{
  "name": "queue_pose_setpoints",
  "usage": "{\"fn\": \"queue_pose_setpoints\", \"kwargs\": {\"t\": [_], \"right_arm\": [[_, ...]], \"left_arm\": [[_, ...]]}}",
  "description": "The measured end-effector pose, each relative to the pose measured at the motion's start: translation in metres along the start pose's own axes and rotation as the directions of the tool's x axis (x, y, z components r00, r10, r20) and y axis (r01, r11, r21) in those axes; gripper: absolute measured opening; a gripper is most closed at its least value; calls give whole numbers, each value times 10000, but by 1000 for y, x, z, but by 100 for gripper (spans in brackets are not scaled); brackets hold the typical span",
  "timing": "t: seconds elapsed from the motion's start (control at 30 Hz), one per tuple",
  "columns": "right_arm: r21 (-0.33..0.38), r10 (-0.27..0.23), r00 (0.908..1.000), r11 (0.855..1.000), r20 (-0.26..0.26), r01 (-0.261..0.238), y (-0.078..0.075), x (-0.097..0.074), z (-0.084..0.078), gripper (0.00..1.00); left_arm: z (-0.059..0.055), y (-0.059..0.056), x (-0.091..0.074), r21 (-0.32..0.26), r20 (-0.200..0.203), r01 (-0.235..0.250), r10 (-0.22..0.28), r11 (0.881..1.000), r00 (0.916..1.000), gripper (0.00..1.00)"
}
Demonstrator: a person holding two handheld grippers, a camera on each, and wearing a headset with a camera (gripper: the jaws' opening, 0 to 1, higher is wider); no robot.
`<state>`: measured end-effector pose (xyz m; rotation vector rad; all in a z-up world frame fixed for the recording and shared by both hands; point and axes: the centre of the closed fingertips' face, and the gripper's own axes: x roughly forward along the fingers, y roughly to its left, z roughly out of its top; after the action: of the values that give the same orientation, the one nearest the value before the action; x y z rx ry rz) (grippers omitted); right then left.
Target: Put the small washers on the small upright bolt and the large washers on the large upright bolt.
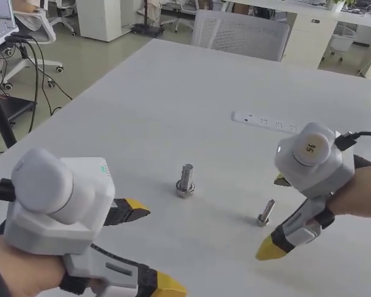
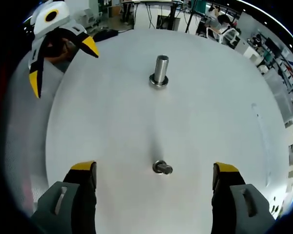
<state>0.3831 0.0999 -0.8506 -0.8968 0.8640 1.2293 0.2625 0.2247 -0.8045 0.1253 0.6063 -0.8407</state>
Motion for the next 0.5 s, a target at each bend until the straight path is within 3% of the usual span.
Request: {"fn": "queue_pose_setpoints", "kwargs": {"t": [0.3, 0.5], "right_arm": [[271, -111, 9997, 9996, 214, 105, 8, -7, -6, 100], [613, -369, 9958, 9976, 840, 318, 16, -18, 0, 100]], "left_arm": [[-2, -1, 0, 31, -22, 6, -6, 10000, 10000, 78], [-1, -2, 0, 34, 9, 26, -26, 10000, 10000, 78]]}}
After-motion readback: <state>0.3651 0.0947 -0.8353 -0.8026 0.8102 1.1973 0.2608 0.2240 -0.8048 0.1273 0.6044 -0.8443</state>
